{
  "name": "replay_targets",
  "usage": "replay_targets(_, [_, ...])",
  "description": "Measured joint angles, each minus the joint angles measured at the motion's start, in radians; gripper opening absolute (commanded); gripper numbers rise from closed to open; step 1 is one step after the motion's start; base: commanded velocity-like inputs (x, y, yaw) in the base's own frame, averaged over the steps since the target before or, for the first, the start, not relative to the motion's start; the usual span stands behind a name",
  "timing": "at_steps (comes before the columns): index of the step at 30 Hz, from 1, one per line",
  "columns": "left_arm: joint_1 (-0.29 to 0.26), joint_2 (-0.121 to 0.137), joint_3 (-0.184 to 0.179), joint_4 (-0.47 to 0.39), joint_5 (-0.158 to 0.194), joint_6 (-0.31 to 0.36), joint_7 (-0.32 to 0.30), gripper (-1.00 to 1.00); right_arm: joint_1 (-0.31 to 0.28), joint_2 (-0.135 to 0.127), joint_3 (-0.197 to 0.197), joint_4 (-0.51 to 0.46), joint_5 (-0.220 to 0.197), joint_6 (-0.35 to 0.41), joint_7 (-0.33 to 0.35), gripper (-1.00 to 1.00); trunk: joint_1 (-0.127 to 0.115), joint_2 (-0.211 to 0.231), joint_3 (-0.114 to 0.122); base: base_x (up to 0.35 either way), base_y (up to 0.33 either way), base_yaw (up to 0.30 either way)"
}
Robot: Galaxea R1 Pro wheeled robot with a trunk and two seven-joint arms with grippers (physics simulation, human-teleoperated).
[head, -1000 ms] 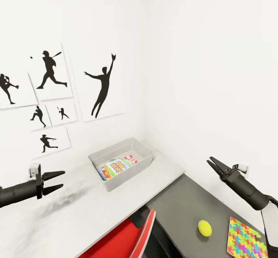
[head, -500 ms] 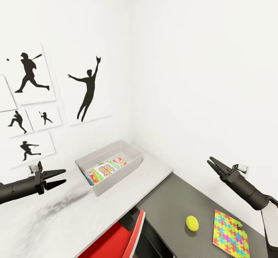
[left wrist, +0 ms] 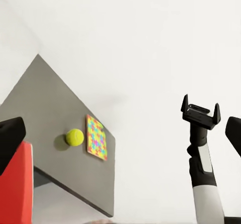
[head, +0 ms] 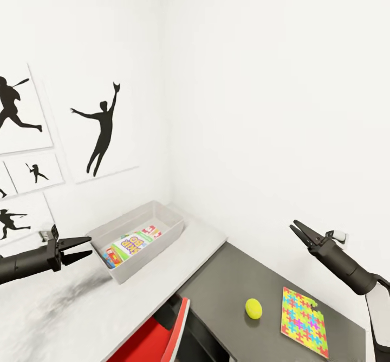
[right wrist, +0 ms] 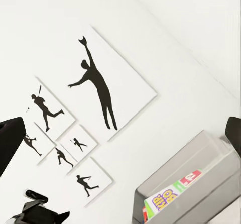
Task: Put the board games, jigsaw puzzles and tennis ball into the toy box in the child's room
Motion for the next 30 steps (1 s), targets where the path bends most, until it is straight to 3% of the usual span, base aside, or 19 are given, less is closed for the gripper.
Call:
replay_targets(16, [0.000,0.001,-0.001,-0.007,0.000,0.000,0.000,1.00,0.000,0.001,0.000,0.000,0.001,-0.001,0.000,1.00,0.000,0.000,0.018,-0.038,0.010,-0.201])
replay_targets(30, [0.000,0.000,-0.002,-0.008,0.000,0.000,0.000,1.00,0.000,0.002,0.000,0.000,0.002,-0.001,-0.004,1.00,0.000,0.000,0.021,-0.082,0.020,-0.030])
